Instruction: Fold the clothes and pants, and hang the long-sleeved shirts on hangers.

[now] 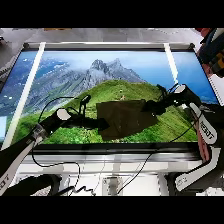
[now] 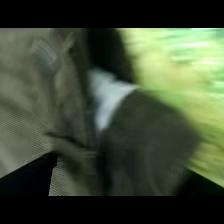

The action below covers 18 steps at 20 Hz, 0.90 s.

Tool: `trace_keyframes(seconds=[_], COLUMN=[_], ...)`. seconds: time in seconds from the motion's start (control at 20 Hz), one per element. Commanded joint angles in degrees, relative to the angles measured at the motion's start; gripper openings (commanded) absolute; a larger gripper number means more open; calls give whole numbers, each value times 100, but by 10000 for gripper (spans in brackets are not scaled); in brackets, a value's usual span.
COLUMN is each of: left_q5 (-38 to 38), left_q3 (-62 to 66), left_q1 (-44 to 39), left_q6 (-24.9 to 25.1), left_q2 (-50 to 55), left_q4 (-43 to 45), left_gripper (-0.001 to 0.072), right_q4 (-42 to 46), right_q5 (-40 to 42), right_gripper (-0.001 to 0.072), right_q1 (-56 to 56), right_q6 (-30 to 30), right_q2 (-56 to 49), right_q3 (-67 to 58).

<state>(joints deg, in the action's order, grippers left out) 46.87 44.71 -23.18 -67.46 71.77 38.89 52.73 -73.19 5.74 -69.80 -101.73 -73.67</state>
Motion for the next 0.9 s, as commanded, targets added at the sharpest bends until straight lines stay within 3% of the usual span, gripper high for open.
trace_keyframes(seconds=[0.0, 0.05, 0.1, 0.2, 0.25, 0.45, 0.85], left_q5=[-450, -581, -678, -763, -748, -568, -114], left_q3=[0, 0, 0, 11, 37, 393, 717], left_q1=[7, 7, 7, 11, 33, 367, 1443], left_q6=[35, 33, 35, 37, 37, 37, 35], left_q2=[4, 4, 2, -4, -11, -291, -2315], left_q4=[739, 866, 868, 870, 872, 1121, 2076], left_gripper=[691, 691, 691, 691, 691, 691, 691], right_q4=[-1226, -1233, -1180, -1213, -1200, -918, 2251], right_q5=[-522, -457, -310, -15, 59, 155, 647], right_gripper=[663, 655, 555, 110, 48, 46, 46], right_q1=[-166, -299, -433, -651, -719, -632, 673], right_q6=[660, 704, 868, 931, 931, 710, -1786], right_q2=[-201, -205, -205, -166, -122, 376, 2922], right_q3=[4, 2, 2, -4, -76, -750, -1484])
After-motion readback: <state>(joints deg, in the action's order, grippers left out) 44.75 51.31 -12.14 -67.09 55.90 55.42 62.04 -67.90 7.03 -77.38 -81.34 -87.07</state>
